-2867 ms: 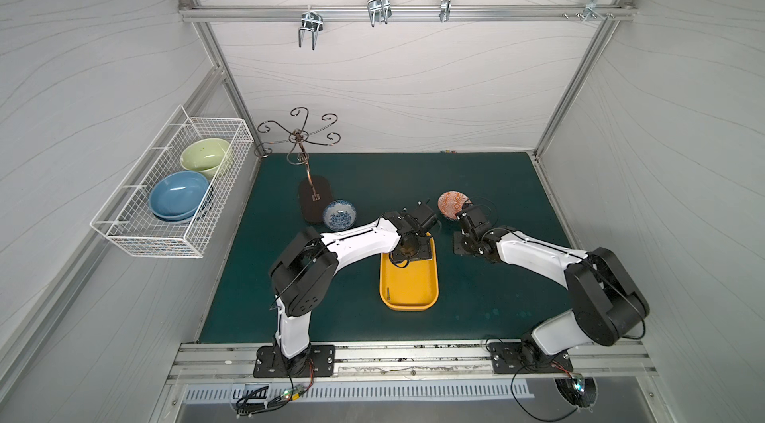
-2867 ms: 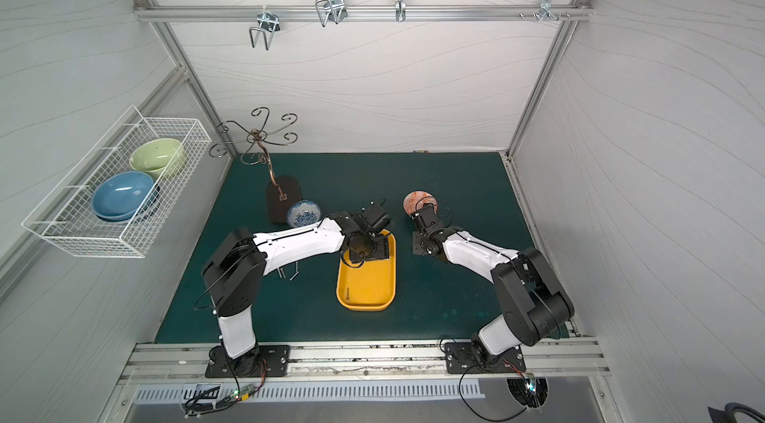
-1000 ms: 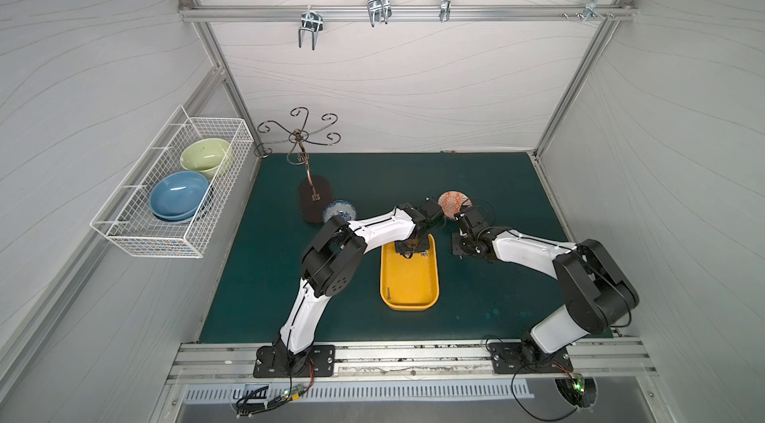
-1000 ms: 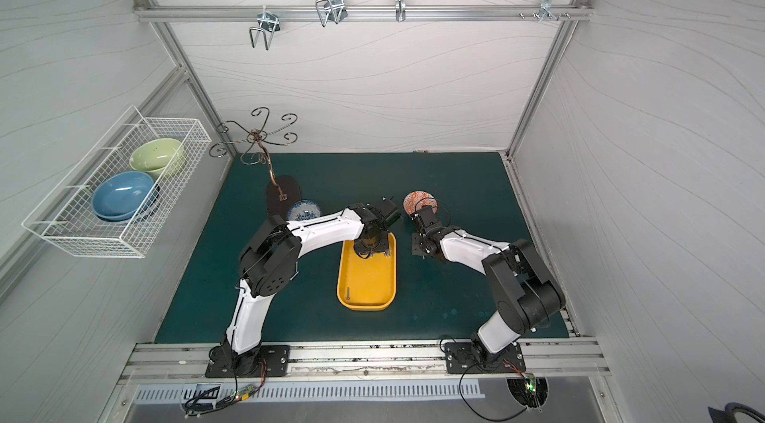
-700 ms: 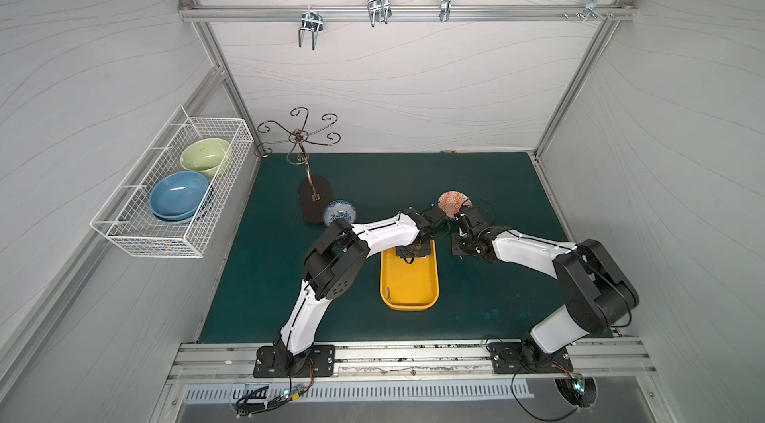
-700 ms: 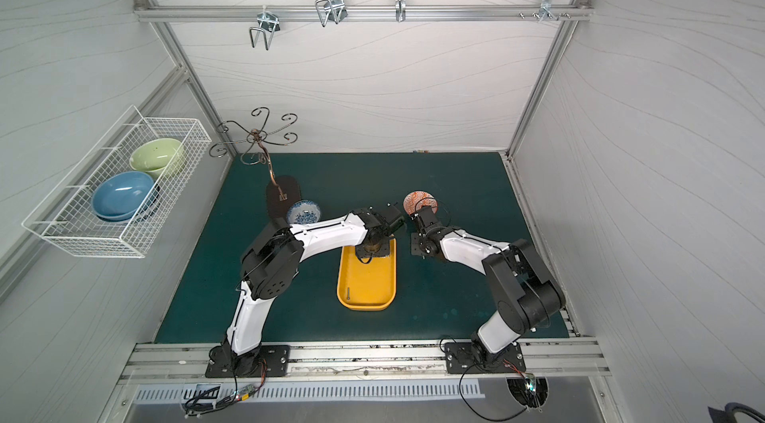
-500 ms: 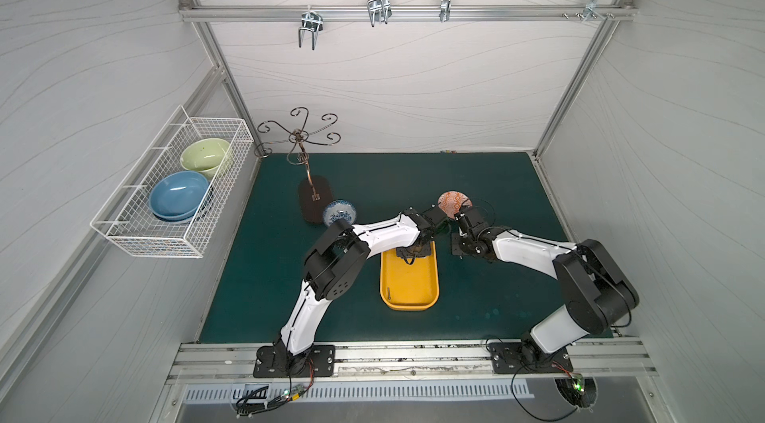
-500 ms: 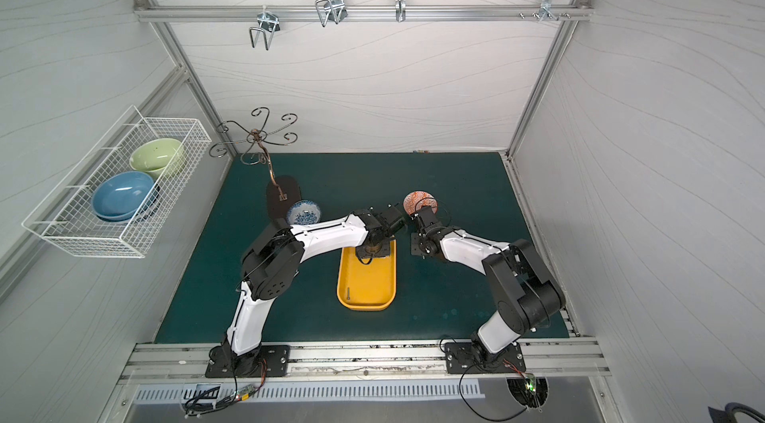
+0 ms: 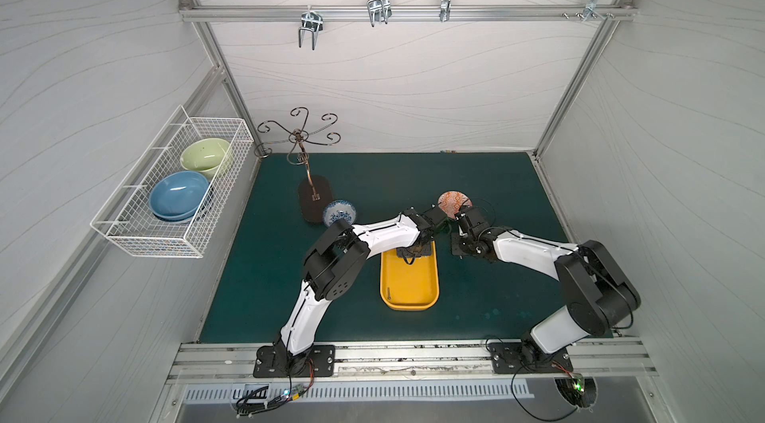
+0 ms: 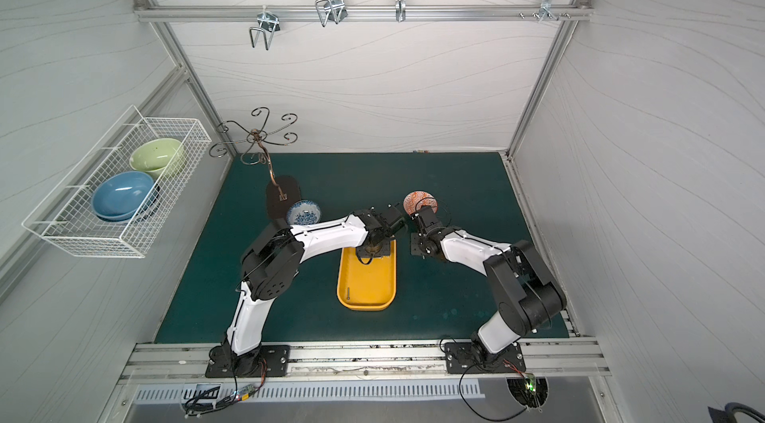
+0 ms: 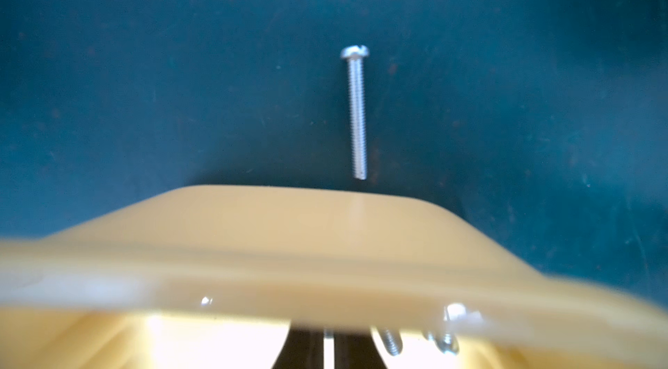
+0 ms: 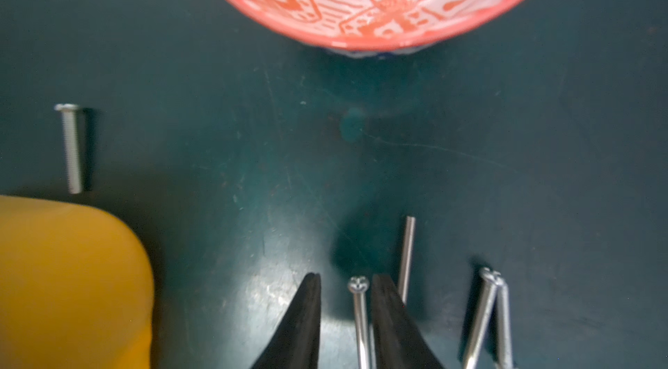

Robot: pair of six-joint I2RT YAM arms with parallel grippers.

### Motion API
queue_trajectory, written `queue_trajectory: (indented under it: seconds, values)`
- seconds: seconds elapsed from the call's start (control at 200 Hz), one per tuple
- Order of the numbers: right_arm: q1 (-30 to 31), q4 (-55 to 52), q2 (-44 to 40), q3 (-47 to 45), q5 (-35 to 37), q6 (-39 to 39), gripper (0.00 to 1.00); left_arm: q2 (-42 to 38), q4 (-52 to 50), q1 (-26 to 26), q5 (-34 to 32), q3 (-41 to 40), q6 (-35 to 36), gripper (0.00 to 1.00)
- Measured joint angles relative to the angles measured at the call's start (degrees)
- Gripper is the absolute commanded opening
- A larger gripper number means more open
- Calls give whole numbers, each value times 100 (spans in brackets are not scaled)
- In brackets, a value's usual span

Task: Take out the screws from the storage box
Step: Pick up the screw from the storage box, then place the screw at the center of the board.

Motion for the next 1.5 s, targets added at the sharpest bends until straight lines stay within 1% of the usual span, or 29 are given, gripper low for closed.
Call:
queue_trajectory:
  seconds: [0.075,0.17,0.26,0.33,0.475,0.585,0.845,1.03,1.156,1.351,1.501]
  values:
    - [0,-24,-267,-13,-20,-46,33,-155,184,0,-4,-236,74,0]
    - [4,-20,-800,-15,-59,-96,37,-433,446,0,-26,-614,144,0]
    - [44,0,-1248,-17,-87,-166,37,-673,426,0,-28,-903,208,0]
    - [105,9,-1408,-17,-87,-205,37,-743,332,0,-57,-960,240,0]
    - [343,-11,-1416,-33,-50,-315,39,-868,295,0,-105,-999,271,0]
    - [516,-13,-1443,-63,-11,-389,39,-1154,326,0,-111,-1150,291,0]
    - [822,-17,-1775,-195,31,-492,39,-2153,341,0,-155,-1515,310,0]
    - [1189,-50,-1978,-203,149,-509,39,-2973,319,0,-280,-1937,306,0]
    - [1445,-79,-2100,-203,245,-505,40,-3344,286,13,-417,-2166,291,0]
    - [1932,-251,-2057,-111,428,-503,40,-3958,275,201,-442,-2758,229,0]
    - [2262,-273,-1720,85,549,-490,40,-4478,317,675,-297,-3338,160,0]
